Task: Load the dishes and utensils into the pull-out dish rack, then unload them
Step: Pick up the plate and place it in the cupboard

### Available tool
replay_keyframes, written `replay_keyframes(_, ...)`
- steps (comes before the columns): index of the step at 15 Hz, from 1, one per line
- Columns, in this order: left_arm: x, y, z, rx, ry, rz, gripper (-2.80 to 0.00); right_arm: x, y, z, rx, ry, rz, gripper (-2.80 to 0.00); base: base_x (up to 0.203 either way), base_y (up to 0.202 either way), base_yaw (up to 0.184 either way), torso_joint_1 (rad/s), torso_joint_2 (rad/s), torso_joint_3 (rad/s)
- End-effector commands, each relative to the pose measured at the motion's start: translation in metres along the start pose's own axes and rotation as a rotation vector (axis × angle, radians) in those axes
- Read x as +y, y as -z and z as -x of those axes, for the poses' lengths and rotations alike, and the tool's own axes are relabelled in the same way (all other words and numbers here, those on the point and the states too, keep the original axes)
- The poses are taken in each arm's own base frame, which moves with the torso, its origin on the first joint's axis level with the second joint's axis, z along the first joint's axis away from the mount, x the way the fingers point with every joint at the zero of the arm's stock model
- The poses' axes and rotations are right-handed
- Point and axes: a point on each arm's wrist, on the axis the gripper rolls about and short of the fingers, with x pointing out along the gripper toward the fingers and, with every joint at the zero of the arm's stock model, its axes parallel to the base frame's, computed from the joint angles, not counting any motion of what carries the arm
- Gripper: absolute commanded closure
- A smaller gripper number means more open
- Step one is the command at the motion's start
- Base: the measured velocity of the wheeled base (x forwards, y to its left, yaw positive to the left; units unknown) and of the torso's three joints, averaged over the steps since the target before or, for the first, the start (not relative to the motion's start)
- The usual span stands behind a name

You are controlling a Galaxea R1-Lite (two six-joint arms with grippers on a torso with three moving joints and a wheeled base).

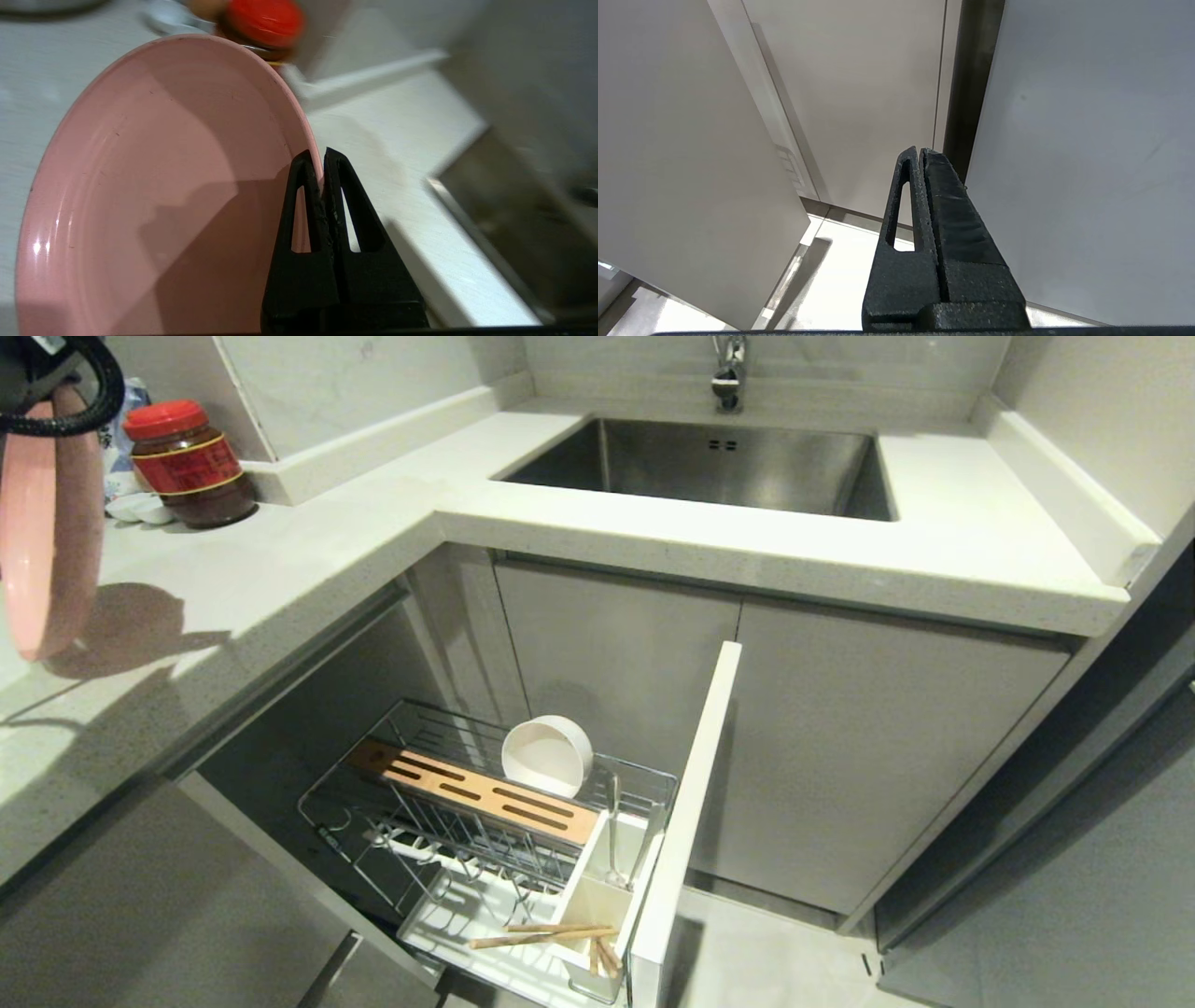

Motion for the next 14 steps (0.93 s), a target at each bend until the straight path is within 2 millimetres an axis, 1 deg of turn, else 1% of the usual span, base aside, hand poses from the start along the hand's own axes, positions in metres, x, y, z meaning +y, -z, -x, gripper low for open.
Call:
replay_keyframes(1,-0.016,-0.007,0.036,0.016,0.154,0.097,0.0,0.0,0.007,-0.002,0.026,0.0,0.0,0.0,0.0,0.0,0.0,0.0,0.0,0.0)
replay_keyframes(4,-0.038,-0.009,0.071,0.062,0.347,0.257,0.0,0.0,0.007,-0.002,0.026,0.0,0.0,0.0,0.0,0.0,0.0,0.0,0.0,0.0)
replay_keyframes(6,-0.049,-0.016,0.089,0.071,0.445,0.435,0.0,0.0,0.007,-0.002,0.026,0.0,0.0,0.0,0.0,0.0,0.0,0.0,0.0,0.0)
replay_keyframes(8,-0.061,-0.016,0.108,0.118,0.546,0.537,0.0,0.0,0.007,-0.002,0.026,0.0,0.0,0.0,0.0,0.0,0.0,0.0,0.0,0.0)
replay_keyframes(9,-0.067,-0.011,0.114,0.141,0.556,0.56,0.0,0.0,0.007,-0.002,0.026,0.0,0.0,0.0,0.0,0.0,0.0,0.0,0.0,0.0)
replay_keyframes(10,-0.073,-0.001,0.115,0.153,0.521,0.573,0.0,0.0,0.007,-0.001,0.025,0.0,0.0,0.0,0.0,0.0,0.0,0.0,0.0,0.0)
replay_keyframes(11,-0.074,0.009,0.113,0.166,0.484,0.586,0.0,0.0,0.007,-0.002,0.026,0.0,0.0,0.0,0.0,0.0,0.0,0.0,0.0,0.0)
replay_keyframes(13,-0.074,0.036,0.109,0.231,0.424,0.653,0.0,0.0,0.007,-0.001,0.025,0.0,0.0,0.0,0.0,0.0,0.0,0.0,0.0,0.0)
replay_keyframes(14,-0.074,0.051,0.107,0.257,0.395,0.646,0.0,0.0,0.007,-0.002,0.026,0.0,0.0,0.0,0.0,0.0,0.0,0.0,0.0,0.0)
